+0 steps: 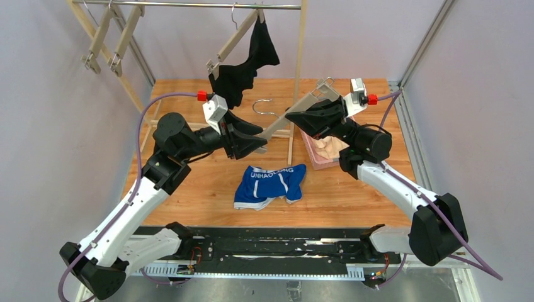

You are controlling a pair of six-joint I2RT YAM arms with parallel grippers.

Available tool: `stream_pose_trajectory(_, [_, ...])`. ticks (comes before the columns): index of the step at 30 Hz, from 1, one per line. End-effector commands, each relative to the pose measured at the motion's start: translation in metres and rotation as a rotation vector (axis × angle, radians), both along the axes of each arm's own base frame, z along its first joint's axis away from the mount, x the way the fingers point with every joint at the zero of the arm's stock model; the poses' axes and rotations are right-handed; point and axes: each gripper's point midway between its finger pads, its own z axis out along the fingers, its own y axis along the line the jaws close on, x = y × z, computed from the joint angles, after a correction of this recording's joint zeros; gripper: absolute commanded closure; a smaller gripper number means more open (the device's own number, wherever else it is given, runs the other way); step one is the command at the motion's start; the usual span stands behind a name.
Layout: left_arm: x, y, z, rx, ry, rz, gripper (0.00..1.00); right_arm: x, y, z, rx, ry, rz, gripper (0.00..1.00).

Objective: Remove the underwear clipped to the hanger

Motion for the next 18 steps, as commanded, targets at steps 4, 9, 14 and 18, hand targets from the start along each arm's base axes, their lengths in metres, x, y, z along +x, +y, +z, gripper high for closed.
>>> stream_pose_trajectory(4, [-0.006, -0.004, 0.021, -0.037, -0.037, -0.047, 0.49, -0.019, -0.002, 0.019, 0.033, -0.076, 0.032, 0.99])
stream_pose_trajectory(9, [-0.007, -0.009, 0.014, -0.028, -0.013, -0.079, 0.59, -0.019, -0.001, 0.02, 0.037, -0.078, 0.033, 0.99])
stream_pose_trajectory(14, [-0.006, -0.013, 0.007, -0.018, 0.016, -0.105, 0.84, -0.017, 0.0, 0.021, 0.041, -0.075, 0.03, 0.99])
stream_pose_trajectory(18, [-0.007, -0.013, 0.006, -0.018, 0.013, -0.101, 1.0, -0.016, 0.001, 0.021, 0.04, -0.071, 0.031, 0.99])
